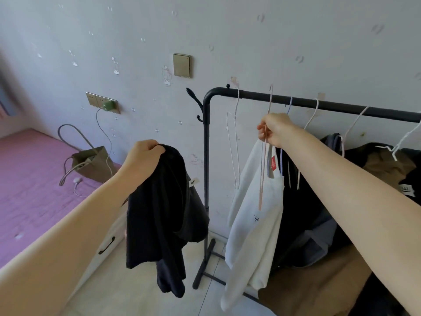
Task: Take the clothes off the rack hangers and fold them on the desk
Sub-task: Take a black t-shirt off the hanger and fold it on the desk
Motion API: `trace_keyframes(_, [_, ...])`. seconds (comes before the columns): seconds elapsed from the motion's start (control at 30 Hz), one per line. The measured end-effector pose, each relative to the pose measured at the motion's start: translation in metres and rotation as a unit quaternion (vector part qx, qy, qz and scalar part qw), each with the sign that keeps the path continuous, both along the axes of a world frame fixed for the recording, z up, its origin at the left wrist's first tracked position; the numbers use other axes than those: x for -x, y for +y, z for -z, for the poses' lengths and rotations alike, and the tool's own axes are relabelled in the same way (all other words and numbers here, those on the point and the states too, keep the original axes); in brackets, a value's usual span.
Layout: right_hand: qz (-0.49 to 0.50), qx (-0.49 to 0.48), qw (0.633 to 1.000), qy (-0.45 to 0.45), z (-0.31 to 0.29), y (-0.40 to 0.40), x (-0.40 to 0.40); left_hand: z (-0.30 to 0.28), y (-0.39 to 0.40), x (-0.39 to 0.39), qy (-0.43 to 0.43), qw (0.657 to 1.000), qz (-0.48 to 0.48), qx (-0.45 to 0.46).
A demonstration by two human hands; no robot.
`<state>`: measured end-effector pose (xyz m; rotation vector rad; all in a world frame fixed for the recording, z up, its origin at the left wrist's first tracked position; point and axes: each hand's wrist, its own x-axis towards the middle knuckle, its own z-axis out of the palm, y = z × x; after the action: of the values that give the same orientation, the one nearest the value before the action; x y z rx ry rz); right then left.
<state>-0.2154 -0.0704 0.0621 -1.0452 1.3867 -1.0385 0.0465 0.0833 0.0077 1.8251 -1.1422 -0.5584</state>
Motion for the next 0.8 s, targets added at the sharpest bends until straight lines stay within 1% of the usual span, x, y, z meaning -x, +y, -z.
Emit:
trace_keyframes(0.13, [0.033,0.010,0.999,0.035,0.000,-0.032,-0.008,-0.006,-0.010,-0.014,0.021,0.999,-0.032,0.008])
trace_keyframes(0.2, [0.033,0.010,0.997,0.062,0.002,-0.042,-0.011,-0.007,-0.014,-0.018,0.030,0.999,-0.043,0.015])
trace_keyframes(0.37, [0.005,-0.024,0.990,0.140,0.021,-0.058,-0.009,-0.008,-0.021,-0.020,0.056,0.997,-0.043,0.037])
trace_keyframes(0.57, [-0.038,-0.010,0.968,0.247,0.035,-0.061,-0.005,-0.009,-0.029,-0.017,0.059,0.996,-0.047,0.045])
trace_keyframes(0.6, [-0.034,0.008,0.959,0.280,0.036,-0.058,-0.005,-0.009,-0.030,-0.017,0.060,0.996,-0.048,0.047])
trace_keyframes(0.63, [-0.034,0.030,0.941,0.335,0.036,-0.052,-0.006,-0.010,-0.030,-0.016,0.064,0.996,-0.050,0.048])
trace_keyframes(0.7, [-0.059,0.074,0.884,0.458,0.035,-0.037,-0.009,-0.011,-0.031,-0.017,0.079,0.994,-0.055,0.051])
trace_keyframes(0.73, [-0.080,0.098,0.854,0.505,0.036,-0.029,-0.012,-0.012,-0.031,-0.017,0.089,0.993,-0.056,0.050])
trace_keyframes(0.77, [-0.101,0.123,0.832,0.531,0.038,-0.021,-0.015,-0.013,-0.030,-0.018,0.101,0.992,-0.057,0.049])
trace_keyframes(0.8, [-0.114,0.139,0.822,0.540,0.039,-0.012,-0.019,-0.015,-0.030,-0.018,0.116,0.990,-0.061,0.050])
